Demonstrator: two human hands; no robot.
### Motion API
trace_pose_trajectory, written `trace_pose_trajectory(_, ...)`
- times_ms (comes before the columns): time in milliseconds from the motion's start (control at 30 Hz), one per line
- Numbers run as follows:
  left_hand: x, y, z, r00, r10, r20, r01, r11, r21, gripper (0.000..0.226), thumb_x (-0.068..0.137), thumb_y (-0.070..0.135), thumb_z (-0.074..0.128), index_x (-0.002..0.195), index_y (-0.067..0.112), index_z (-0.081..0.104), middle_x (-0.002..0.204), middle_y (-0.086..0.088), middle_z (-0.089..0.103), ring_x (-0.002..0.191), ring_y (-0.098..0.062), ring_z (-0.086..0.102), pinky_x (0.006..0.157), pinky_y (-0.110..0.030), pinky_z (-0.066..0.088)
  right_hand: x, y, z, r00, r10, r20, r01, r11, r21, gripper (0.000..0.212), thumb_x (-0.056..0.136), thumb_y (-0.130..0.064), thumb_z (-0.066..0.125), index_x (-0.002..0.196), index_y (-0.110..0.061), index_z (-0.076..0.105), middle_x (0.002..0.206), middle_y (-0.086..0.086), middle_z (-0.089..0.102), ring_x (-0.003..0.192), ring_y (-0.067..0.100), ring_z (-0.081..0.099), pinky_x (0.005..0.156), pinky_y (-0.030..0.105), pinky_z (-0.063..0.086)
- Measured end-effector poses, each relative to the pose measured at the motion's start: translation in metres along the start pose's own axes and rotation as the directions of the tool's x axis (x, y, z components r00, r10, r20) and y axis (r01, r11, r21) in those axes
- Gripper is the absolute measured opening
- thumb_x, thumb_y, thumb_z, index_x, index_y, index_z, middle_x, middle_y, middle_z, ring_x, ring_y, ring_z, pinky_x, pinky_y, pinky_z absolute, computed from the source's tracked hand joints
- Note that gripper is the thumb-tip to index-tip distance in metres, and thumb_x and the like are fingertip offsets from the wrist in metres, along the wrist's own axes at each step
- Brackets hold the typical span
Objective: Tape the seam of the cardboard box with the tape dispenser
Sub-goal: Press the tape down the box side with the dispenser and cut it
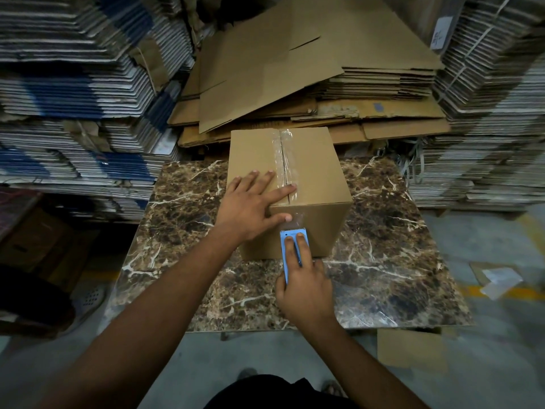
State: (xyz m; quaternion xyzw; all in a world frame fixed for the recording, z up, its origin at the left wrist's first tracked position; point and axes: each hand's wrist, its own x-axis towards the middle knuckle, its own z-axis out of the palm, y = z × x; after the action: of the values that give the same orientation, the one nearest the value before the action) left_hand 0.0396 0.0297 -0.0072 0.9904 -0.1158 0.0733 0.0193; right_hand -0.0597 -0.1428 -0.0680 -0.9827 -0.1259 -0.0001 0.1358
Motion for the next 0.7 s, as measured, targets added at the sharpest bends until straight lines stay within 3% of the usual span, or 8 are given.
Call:
trace_pose_trajectory(200, -0.003, 0.003, 0.011, 0.997, -0.013, -0.079, 0.02, 0.996, 0.086, 0.07, 0.087, 0.079, 0.036, 0.15, 0.058, 0.015, 0.164, 0.001, 0.03, 0.15, -0.031, 0.028, 0.117, -0.052, 0.026, 0.01, -0.008, -0.022, 0.997, -0.002, 0.078, 0.001, 1.0, 0.017, 0.076, 0.093, -0.036, 0.047, 0.158, -0.017, 0.014, 0.166, 0.01, 0.011, 0.114, 0.042, 0.057, 0.09, 0.045, 0.053)
trace_pose_trajectory(700, 0.001, 0.002, 0.01, 0.997, -0.03, -0.076, 0.035, 0.997, 0.071, 0.068, 0.088, 0.078, 0.034, 0.148, 0.06, 0.01, 0.165, 0.003, 0.028, 0.152, -0.03, 0.025, 0.118, -0.053, 0.025, 0.027, -0.014, -0.037, 0.992, 0.023, 0.127, -0.027, 0.999, 0.034, 0.075, 0.091, -0.037, 0.05, 0.156, -0.012, 0.022, 0.164, 0.012, 0.013, 0.103, 0.038, 0.066, 0.088, 0.042, 0.054)
